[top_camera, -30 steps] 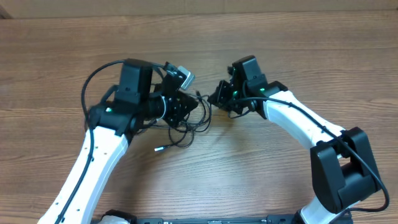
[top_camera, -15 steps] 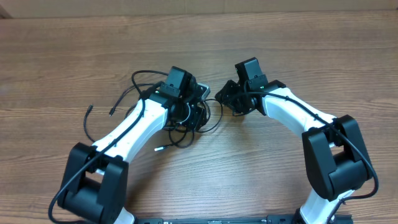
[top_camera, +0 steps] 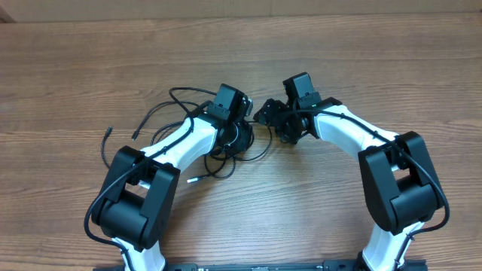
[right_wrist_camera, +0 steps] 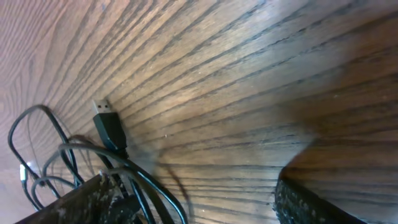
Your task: Untangle cables
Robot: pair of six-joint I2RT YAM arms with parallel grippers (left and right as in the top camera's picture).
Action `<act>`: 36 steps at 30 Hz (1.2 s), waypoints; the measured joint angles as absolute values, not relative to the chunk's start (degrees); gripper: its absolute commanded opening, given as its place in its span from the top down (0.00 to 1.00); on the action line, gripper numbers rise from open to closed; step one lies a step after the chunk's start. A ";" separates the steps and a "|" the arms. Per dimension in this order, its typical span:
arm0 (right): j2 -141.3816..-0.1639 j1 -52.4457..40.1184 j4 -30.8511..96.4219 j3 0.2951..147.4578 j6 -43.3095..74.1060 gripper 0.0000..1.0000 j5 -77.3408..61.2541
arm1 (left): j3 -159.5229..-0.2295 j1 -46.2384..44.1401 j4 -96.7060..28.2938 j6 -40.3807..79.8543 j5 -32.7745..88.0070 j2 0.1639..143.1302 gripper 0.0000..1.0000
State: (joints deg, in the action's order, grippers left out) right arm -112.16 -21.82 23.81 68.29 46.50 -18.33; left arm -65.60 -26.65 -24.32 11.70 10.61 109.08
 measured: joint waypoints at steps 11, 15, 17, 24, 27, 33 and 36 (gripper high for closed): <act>-112.44 -21.76 23.14 68.95 40.80 0.06 -22.50 | -68.71 -26.65 -36.03 10.28 9.56 106.65 0.96; -113.06 -21.32 21.02 68.66 29.95 0.06 -34.50 | -72.66 -26.65 -41.60 7.97 9.28 96.71 0.96; -113.06 -20.29 18.70 68.55 25.10 0.07 -46.28 | -73.28 -26.65 -43.09 5.48 9.13 92.36 0.96; -113.06 -15.46 16.49 68.47 19.07 0.10 -71.77 | -73.82 -26.65 -47.79 -1.54 7.46 86.63 0.96; -113.06 -14.52 16.29 68.47 18.04 0.14 -76.71 | -74.41 -26.65 -49.84 -4.64 7.42 84.42 0.96; -113.06 -16.62 19.88 68.45 23.70 0.17 -67.64 | -74.41 -26.65 -53.21 -6.22 7.88 85.25 0.96; -113.06 -18.59 20.93 68.45 28.97 0.26 -56.75 | -74.41 -26.65 -53.30 -6.20 8.12 83.18 0.96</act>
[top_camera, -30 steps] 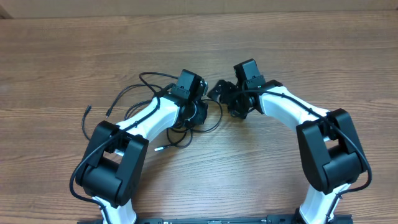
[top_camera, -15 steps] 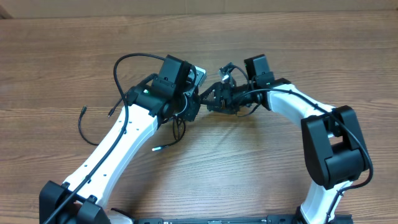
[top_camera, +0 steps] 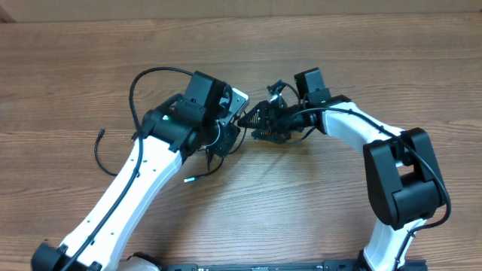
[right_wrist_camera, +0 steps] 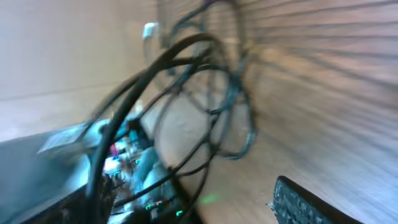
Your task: Untangle cables
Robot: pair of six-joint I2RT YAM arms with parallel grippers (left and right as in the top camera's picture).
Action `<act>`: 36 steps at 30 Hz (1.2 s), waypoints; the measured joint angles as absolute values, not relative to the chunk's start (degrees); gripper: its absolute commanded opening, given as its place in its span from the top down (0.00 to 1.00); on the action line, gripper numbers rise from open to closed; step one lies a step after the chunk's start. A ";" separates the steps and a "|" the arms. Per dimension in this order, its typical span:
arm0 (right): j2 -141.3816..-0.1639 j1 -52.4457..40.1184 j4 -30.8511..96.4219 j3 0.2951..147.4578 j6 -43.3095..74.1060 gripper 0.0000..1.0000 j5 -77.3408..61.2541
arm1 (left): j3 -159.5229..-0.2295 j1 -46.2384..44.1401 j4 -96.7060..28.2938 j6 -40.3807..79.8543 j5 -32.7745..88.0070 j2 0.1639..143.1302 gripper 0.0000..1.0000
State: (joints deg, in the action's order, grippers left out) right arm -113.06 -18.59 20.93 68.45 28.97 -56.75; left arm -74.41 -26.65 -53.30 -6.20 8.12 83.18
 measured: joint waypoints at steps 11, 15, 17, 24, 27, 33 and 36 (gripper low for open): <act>-112.79 -18.81 24.77 68.53 39.03 0.00 -24.32 | -74.63 -26.65 -62.72 2.76 8.32 72.49 0.96; -112.36 -17.54 24.69 68.95 38.85 0.00 -25.26 | -78.56 -26.65 -63.05 5.26 8.32 72.29 0.96; -112.62 -14.61 28.29 70.94 35.94 0.00 -31.59 | -84.09 -26.50 -62.70 5.91 8.14 71.35 0.96; -112.90 -10.02 46.65 76.12 21.15 0.00 -40.34 | -94.70 -24.97 -61.45 26.02 -19.90 62.06 0.96; -112.90 -10.11 50.41 76.12 19.27 0.00 -33.93 | -94.70 -24.97 -64.16 31.03 -25.17 66.02 0.92; -112.92 -10.11 55.61 76.12 20.14 0.00 -20.84 | -94.65 -24.97 -63.37 23.79 -12.19 83.22 0.00; -112.92 -10.11 56.49 76.12 20.58 0.00 -19.79 | -94.54 -24.38 -64.77 18.96 -6.04 88.07 0.00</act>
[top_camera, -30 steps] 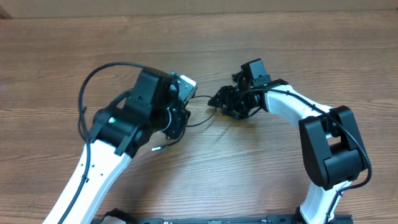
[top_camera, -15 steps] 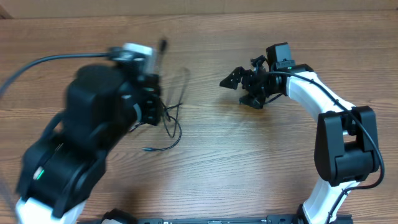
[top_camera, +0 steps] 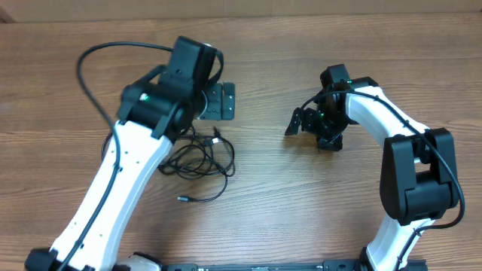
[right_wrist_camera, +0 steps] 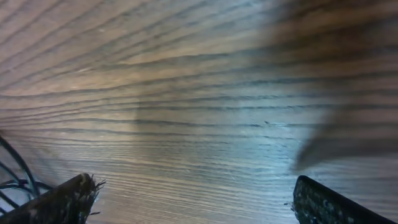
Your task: Untangle cables
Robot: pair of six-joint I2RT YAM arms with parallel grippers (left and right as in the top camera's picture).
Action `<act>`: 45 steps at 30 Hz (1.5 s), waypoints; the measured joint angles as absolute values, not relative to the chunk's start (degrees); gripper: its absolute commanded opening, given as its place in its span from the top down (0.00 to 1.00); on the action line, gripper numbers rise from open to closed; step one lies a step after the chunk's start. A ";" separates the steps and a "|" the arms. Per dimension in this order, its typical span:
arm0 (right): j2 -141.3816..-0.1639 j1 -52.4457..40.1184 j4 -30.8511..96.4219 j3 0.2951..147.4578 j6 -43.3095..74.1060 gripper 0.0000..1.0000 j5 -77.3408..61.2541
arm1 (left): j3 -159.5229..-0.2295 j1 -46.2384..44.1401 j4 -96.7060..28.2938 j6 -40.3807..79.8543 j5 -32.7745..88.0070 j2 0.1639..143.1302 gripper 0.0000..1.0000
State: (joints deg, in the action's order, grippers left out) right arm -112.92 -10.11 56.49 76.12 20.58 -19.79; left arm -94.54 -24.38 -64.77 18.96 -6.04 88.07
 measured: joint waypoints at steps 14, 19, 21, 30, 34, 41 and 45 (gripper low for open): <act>-111.92 -10.98 58.06 91.07 9.13 0.06 -40.32 | -94.43 11.40 -72.99 27.59 0.49 88.64 0.00; -110.48 -19.81 55.86 91.88 10.59 0.44 -41.23 | -94.43 14.66 -74.56 28.82 -2.35 88.75 0.00; -110.54 -24.34 51.48 91.35 10.70 0.71 -41.52 | -94.43 14.66 -74.65 28.82 -2.50 89.32 0.00; -112.79 -46.24 36.91 90.85 27.57 0.96 -24.38 | -94.43 14.66 -74.65 28.84 -0.75 92.44 0.00; -118.50 -51.03 40.07 90.61 29.61 0.96 -22.90 | -94.43 14.66 -74.67 28.84 -0.62 92.44 0.00; -120.95 -53.12 45.60 89.97 31.64 0.88 -21.32 | -94.43 14.66 -74.65 28.84 -0.60 92.44 0.00; -121.43 -53.12 42.76 89.97 36.64 0.82 -15.99 | -94.43 14.66 -74.67 28.84 -0.60 92.44 0.00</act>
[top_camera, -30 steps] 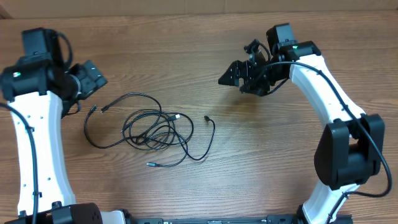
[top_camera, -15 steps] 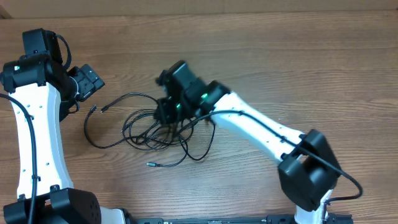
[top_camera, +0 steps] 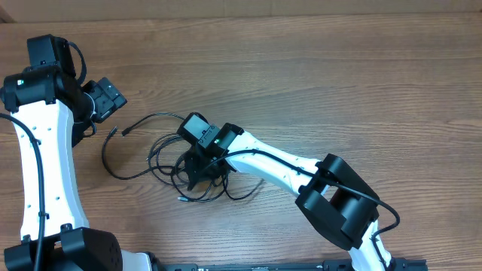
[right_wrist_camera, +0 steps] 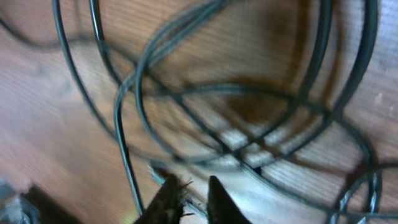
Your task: Untangle cables
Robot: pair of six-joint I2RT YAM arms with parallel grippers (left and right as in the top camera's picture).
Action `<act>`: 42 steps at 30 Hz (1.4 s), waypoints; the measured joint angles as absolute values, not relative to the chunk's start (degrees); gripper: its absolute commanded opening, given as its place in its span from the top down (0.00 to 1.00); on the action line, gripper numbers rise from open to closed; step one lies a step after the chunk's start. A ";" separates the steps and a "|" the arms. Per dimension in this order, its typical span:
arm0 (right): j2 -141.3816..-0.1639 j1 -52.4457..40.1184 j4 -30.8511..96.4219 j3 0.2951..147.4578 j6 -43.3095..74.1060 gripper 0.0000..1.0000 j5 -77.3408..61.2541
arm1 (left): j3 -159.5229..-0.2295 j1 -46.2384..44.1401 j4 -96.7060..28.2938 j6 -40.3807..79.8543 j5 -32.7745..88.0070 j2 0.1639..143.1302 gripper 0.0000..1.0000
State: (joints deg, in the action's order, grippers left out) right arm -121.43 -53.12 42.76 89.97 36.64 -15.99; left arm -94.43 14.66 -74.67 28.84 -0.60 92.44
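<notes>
The tangle of thin black cables point(top_camera: 169, 159) lies on the wooden table left of centre, with loose ends reaching out to the left point(top_camera: 124, 130). My right gripper point(top_camera: 196, 173) is down in the middle of the tangle. In the right wrist view, loops of cable point(right_wrist_camera: 236, 106) cross just ahead of my right gripper point(right_wrist_camera: 194, 182). Its fingertips point(right_wrist_camera: 213, 186) are nearly together with a thin strand between them. My left gripper point(top_camera: 104, 98) hangs at the far left, apart from the cables, open and holding nothing.
Bare wooden table point(top_camera: 339, 83) surrounds the tangle. A small light-tipped plug point(top_camera: 181, 199) lies at the tangle's near edge. The left arm point(top_camera: 45, 173) runs along the left edge of the overhead view.
My right gripper was open over bare table at the right; now it is at the tangle, shut on a strand. My left gripper has gone from above the tangle to the far left.
Both grippers were together at the tangle in the middle of the table. Then both were among cables held off the table. Then the tangle lay left of centre with both grippers apart from it. Now only the right one is at it.
</notes>
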 measured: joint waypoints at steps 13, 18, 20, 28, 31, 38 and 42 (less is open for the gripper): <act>-123.59 -43.83 37.21 95.26 32.77 0.39 -33.43 | -94.43 14.66 -74.70 28.84 -0.60 92.44 0.00; -122.61 -40.69 40.53 95.18 34.15 0.37 -31.62 | -94.43 14.66 -74.74 28.84 -0.60 92.44 0.00; -122.63 -46.37 38.79 93.45 34.26 0.86 -27.55 | -94.41 14.66 -74.78 28.82 -0.60 92.44 0.00; -129.19 -54.33 35.57 93.27 34.52 0.96 -18.39 | -94.43 14.66 -74.78 28.84 -0.60 92.44 0.00; -129.21 -52.36 35.42 93.30 34.70 0.96 -15.35 | -94.43 14.66 -74.78 28.84 -0.60 92.44 0.00; -129.16 -35.31 34.72 93.54 37.50 0.96 -10.92 | -94.43 14.66 -74.78 28.84 -0.60 92.44 0.01; -129.12 -28.82 36.86 93.76 37.50 0.91 -15.86 | -94.43 14.66 -74.78 28.84 -0.60 92.44 0.00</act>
